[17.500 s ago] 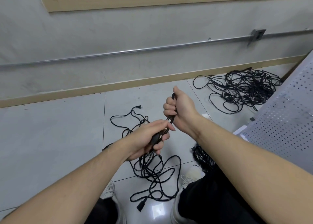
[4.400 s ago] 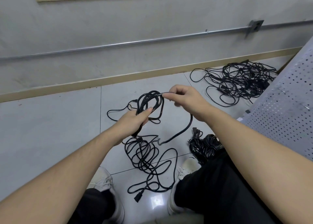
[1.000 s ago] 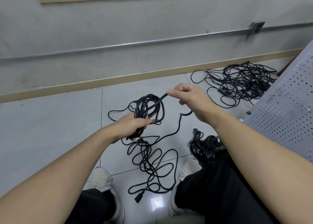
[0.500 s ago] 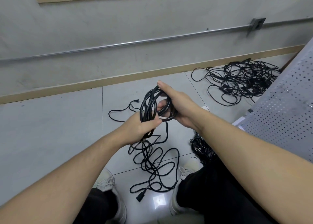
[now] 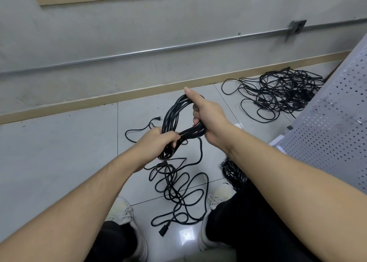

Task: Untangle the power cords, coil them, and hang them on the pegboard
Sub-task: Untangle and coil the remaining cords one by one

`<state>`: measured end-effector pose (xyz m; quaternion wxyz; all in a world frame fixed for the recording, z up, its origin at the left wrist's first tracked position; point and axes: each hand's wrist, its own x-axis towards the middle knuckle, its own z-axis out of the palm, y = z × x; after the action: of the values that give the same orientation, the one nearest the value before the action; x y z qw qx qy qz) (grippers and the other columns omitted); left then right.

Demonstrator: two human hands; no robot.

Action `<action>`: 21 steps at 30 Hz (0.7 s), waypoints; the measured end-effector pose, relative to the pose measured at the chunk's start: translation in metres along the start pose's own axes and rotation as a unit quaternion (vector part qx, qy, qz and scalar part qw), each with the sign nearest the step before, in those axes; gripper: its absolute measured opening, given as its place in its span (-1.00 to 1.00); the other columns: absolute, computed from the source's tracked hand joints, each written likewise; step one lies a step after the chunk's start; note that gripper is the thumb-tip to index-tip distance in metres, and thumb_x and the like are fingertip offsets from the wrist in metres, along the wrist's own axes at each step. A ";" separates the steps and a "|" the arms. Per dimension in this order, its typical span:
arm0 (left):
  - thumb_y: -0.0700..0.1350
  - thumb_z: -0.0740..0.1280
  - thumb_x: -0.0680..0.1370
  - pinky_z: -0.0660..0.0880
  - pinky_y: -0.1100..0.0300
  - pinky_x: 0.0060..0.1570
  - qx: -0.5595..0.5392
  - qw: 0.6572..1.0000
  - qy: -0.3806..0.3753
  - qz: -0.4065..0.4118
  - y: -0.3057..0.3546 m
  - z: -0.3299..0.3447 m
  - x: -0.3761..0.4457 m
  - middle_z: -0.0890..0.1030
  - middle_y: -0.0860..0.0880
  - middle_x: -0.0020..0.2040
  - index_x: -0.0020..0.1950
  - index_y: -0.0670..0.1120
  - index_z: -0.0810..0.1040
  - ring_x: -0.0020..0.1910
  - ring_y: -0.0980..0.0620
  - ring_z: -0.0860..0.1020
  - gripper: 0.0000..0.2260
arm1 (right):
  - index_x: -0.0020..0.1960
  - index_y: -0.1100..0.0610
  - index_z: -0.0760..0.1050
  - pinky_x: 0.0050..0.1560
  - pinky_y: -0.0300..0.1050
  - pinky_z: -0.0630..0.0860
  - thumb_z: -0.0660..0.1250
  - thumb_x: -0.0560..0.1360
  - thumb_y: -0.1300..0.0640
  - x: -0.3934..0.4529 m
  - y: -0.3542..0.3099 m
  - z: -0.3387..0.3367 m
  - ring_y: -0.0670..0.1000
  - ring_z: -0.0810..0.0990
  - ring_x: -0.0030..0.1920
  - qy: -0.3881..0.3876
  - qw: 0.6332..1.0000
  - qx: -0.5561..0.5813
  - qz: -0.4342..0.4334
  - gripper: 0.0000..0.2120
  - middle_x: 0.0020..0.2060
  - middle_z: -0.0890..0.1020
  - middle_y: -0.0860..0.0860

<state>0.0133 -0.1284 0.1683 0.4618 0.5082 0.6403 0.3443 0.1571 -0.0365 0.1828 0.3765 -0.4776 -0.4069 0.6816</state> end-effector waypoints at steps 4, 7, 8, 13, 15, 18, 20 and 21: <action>-0.10 0.23 0.52 0.45 0.11 0.02 -0.092 0.989 -0.118 -0.019 0.001 0.004 -0.004 0.74 0.00 -0.10 -0.26 -0.14 0.35 -0.08 0.03 0.67 -0.81 | -0.26 0.02 0.37 -0.45 -0.19 0.33 0.54 0.46 -0.11 -0.004 -0.001 -0.002 -0.06 0.25 -0.52 -0.023 0.995 0.091 0.031 -0.62 -0.47 0.22 -0.06; -0.13 0.20 0.57 0.50 0.12 0.22 -0.196 0.967 -0.161 -0.028 0.001 0.007 -0.006 0.73 -0.14 0.05 -0.13 -0.18 0.44 0.15 -0.12 0.68 -0.85 | -0.24 0.02 0.35 -0.55 -0.27 0.27 0.53 0.47 -0.09 -0.003 -0.003 -0.003 -0.11 0.20 -0.55 -0.029 0.991 0.119 0.046 -0.62 -0.48 0.23 -0.08; -0.11 0.22 0.56 0.53 0.16 0.05 -0.189 0.970 -0.153 -0.017 0.000 0.009 -0.006 0.71 -0.06 -0.09 -0.24 -0.11 0.45 0.07 -0.08 0.67 -0.81 | -0.25 0.02 0.34 -0.57 -0.29 0.24 0.53 0.47 -0.09 -0.002 -0.003 -0.003 -0.11 0.18 -0.55 -0.030 0.990 0.131 0.050 -0.61 -0.48 0.22 -0.08; 0.05 0.30 0.45 0.35 0.06 -0.24 -0.005 0.994 0.044 0.105 -0.003 0.026 -0.003 0.43 0.01 -0.29 -0.19 -0.07 0.41 -0.29 0.01 0.39 -0.79 | -0.22 0.03 0.39 -0.64 -0.34 0.16 0.51 0.50 -0.04 0.001 -0.005 -0.004 -0.15 0.16 -0.58 -0.044 0.977 0.199 0.060 -0.67 -0.49 0.20 -0.11; 0.01 0.31 0.45 0.36 0.16 -0.27 -0.009 0.989 0.060 0.136 -0.002 0.026 -0.001 0.43 -0.03 -0.26 -0.09 -0.11 0.44 -0.29 0.03 0.38 -0.79 | -0.23 0.03 0.39 -0.65 -0.35 0.16 0.50 0.50 -0.04 0.002 -0.007 -0.004 -0.15 0.17 -0.59 -0.049 0.971 0.224 0.066 -0.68 -0.50 0.19 -0.11; -0.06 0.30 0.46 0.30 0.17 -0.29 -0.085 0.992 -0.039 0.080 0.001 0.020 -0.005 0.46 0.03 -0.37 -0.23 0.01 0.60 -0.34 0.05 0.42 -0.88 | -0.23 0.02 0.38 -0.65 -0.35 0.17 0.50 0.50 -0.05 0.002 -0.005 -0.004 -0.15 0.16 -0.60 -0.052 0.970 0.227 0.073 -0.67 -0.50 0.18 -0.11; -0.08 0.26 0.49 0.38 0.15 -0.15 -0.095 0.989 -0.091 0.061 -0.002 0.019 -0.006 0.63 0.03 -0.24 -0.39 0.06 0.61 -0.10 -0.02 0.65 -0.73 | -0.21 0.02 0.39 -0.65 -0.35 0.17 0.52 0.48 -0.05 0.003 -0.002 -0.005 -0.15 0.17 -0.59 -0.052 0.974 0.212 0.067 -0.67 -0.47 0.19 -0.11; -0.09 0.25 0.50 0.42 0.12 -0.03 -0.109 0.987 -0.102 0.054 -0.004 0.019 -0.004 0.67 0.00 -0.16 -0.41 0.06 0.59 0.04 -0.10 0.68 -0.71 | -0.20 0.02 0.39 -0.64 -0.34 0.17 0.52 0.48 -0.05 0.003 -0.001 -0.006 -0.15 0.16 -0.58 -0.052 0.976 0.203 0.061 -0.67 -0.45 0.18 -0.10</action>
<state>0.0306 -0.1342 0.1596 0.5581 0.5209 0.5202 0.3829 0.1620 -0.0320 0.1815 0.4018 -0.3786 -0.2492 0.7957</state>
